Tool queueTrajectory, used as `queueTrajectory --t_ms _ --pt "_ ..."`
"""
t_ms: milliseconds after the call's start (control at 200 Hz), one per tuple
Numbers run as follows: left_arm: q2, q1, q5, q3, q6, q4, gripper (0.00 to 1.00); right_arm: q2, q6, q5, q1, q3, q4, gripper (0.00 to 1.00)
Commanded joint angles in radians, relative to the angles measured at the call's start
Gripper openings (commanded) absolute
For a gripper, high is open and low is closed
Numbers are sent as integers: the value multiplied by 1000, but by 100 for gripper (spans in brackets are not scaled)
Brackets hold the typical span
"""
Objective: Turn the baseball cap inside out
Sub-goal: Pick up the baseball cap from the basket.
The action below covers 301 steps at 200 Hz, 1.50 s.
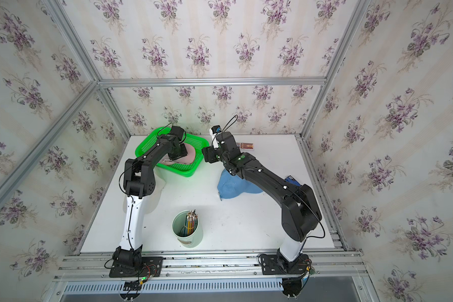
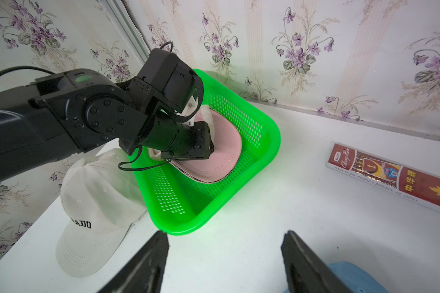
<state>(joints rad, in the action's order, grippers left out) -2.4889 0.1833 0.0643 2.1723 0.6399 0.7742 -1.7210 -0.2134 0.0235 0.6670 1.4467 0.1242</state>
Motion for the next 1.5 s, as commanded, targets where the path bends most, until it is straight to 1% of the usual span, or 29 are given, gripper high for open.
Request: queueTrajectory --t_ms 0,80,110,185,230,315,380,574,679,784,899,1029,1089,1184,1269,1379,1499 --pt "-9 -5 -5 -31 17 39 35 19 -7 7 1 -6 -2 75" --pt "0 -7 -27 -73 18 7 19 31 -9 7 1 -19 -5 75" --pt "1 -7 -31 -85 20 -1 14 36 -9 6 2 -24 -5 75" --pt "5 -7 -46 -108 19 -16 11 46 -9 3 2 -32 -7 75" --pt "10 -7 -55 -123 20 -29 0 50 -9 3 1 -34 -6 75" --pt "44 -8 -65 -163 15 -75 0 53 -9 1 2 -38 -6 75" --pt "91 -7 -75 -204 2 -128 0 53 -9 1 2 -40 -6 75" --pt "252 -7 -87 -259 -14 -212 0 52 -13 5 3 -46 -9 75" --pt "321 -6 -75 -259 -21 -199 0 49 -14 5 6 -45 -12 74" --pt "355 -8 -67 -267 -18 -177 0 50 -17 4 6 -45 -14 74" --pt "387 -4 -111 -302 -21 -196 0 51 -20 16 7 -43 -19 74" --pt "479 -4 -157 -387 -24 -274 0 43 -40 9 4 -28 -23 75" --pt "510 -4 -192 -409 -43 -291 0 37 -85 52 -12 -18 -49 75" --pt "538 -1 -267 -439 -56 -320 0 2 -176 140 -31 -17 -171 76" --pt "550 3 -280 -465 -63 -331 0 -59 -254 225 -41 12 -267 76" --pt "561 6 -298 -501 -70 -352 0 -101 -318 266 -41 36 -351 76" --pt "568 6 -310 -517 -75 -368 0 -171 -339 301 -40 110 -339 76"
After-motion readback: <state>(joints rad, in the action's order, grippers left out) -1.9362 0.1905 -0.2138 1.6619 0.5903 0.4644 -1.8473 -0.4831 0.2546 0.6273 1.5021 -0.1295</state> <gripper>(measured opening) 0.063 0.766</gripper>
